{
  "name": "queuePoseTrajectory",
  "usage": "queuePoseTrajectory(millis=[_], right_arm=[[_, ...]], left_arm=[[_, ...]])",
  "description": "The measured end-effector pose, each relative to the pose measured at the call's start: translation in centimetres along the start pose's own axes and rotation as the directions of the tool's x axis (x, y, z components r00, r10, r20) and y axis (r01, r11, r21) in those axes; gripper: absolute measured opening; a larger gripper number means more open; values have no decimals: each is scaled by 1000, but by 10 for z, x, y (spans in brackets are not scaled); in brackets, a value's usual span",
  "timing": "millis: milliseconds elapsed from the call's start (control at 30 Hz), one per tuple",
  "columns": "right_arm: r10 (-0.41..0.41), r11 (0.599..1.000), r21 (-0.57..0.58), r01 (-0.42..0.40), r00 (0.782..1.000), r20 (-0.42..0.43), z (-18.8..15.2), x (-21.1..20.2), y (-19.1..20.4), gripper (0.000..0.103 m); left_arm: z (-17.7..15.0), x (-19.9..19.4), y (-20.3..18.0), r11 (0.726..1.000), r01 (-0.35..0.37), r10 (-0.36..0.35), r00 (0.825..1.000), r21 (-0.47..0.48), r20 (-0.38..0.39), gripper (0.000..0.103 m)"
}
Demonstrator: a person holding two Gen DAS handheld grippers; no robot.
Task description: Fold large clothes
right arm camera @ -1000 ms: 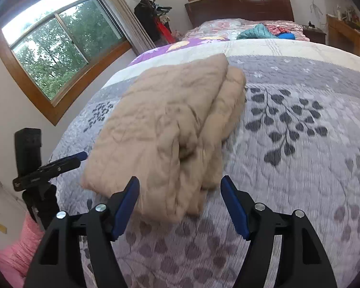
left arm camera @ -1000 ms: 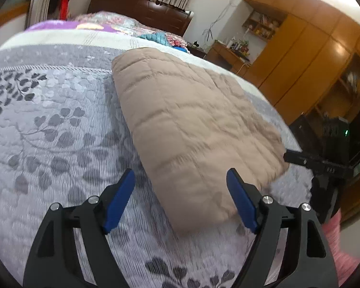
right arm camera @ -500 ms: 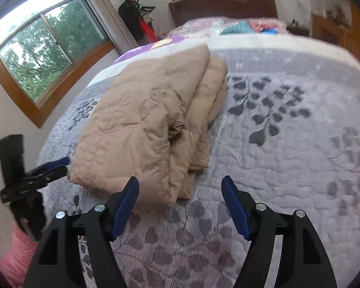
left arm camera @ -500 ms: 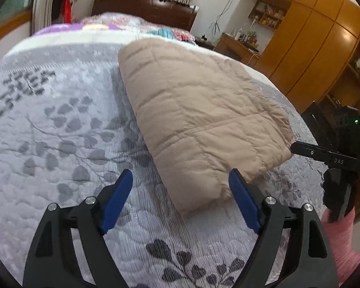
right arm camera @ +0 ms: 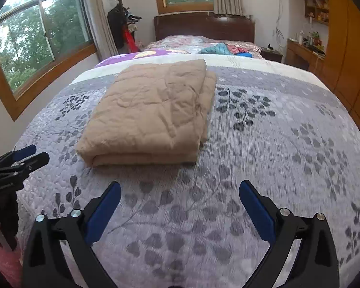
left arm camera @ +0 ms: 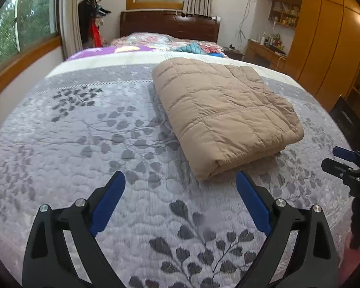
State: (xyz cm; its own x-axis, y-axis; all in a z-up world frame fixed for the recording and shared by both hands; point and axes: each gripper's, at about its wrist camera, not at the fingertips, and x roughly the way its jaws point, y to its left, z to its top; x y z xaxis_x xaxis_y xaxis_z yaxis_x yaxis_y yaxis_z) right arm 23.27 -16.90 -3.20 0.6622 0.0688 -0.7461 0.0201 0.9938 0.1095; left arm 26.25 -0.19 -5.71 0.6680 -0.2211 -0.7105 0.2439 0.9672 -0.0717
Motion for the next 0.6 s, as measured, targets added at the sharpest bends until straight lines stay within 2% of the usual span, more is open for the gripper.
queuePoseTrajectory(millis=[267, 600], right_arm=[[9, 1000, 24, -9, 1000, 3, -14, -22, 4, 99], [-5, 1000, 21, 5, 1000, 18, -25, -41, 10, 99]], left_arm=[[-14, -34, -11, 1000, -14, 14, 1000, 14, 28, 95], [-23, -54, -15, 999, -36, 36, 999, 4, 38, 96]])
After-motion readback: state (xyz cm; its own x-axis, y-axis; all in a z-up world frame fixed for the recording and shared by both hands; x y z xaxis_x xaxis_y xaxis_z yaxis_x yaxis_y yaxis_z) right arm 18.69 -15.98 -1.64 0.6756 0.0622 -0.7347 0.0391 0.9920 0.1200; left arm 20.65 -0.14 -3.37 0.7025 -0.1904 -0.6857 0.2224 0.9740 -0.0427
